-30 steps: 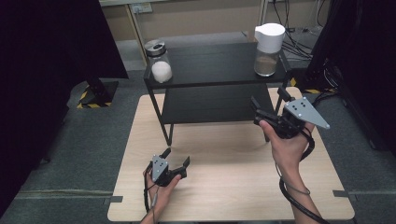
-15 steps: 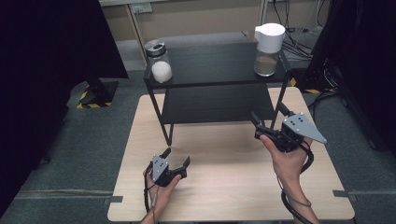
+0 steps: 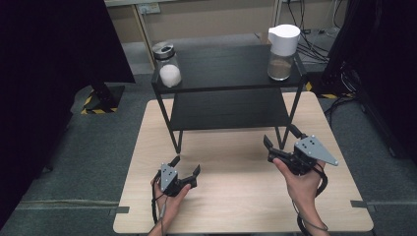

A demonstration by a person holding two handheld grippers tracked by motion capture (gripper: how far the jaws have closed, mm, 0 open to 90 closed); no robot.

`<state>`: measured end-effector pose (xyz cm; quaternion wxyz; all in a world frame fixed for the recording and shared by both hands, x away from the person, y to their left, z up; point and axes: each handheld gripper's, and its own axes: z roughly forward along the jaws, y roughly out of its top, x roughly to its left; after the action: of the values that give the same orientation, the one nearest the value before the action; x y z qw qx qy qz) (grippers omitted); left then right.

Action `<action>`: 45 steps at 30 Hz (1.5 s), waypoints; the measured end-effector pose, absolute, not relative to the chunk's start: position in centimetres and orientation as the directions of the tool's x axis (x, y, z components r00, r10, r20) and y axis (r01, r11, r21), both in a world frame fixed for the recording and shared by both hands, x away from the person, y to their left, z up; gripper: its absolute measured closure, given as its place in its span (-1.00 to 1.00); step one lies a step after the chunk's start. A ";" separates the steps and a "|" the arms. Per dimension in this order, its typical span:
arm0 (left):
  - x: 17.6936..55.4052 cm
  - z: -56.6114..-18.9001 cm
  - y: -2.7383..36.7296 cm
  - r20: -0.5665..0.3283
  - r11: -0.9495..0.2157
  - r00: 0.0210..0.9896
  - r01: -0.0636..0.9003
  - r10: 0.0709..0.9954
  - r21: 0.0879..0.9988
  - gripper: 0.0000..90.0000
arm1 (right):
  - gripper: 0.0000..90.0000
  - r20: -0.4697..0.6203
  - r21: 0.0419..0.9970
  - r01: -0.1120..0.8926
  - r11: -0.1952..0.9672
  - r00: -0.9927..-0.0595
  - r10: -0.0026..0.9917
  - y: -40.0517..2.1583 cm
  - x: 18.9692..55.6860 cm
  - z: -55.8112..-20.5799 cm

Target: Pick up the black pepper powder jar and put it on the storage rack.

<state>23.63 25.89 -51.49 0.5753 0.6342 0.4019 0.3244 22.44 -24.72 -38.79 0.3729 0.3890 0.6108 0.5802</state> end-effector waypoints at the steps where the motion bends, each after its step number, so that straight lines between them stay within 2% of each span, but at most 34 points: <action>1: 23.6 -51.5 25.9 -0.051 -0.015 0.467 0.136 0.883 0.991 -0.74 | -0.76 -0.004 0.999 0.042 0.024 -0.419 0.908 -24.7 22.4 -38.8; 25: 23.6 -51.5 25.9 -0.052 -0.014 0.467 0.137 0.883 0.990 -0.74 | -0.74 0.057 0.986 0.165 0.015 -0.421 0.905 -25.5 21.4 -44.3; 45: 23.6 -51.5 25.9 -0.054 -0.012 0.467 0.137 0.883 0.990 -0.74 | -0.73 0.072 0.971 0.236 0.034 -0.424 0.903 -25.8 21.0 -46.6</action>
<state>23.64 25.88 -51.50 0.5761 0.6335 0.4026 0.3235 20.97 -25.80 -46.60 0.3090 0.4385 0.6493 0.5391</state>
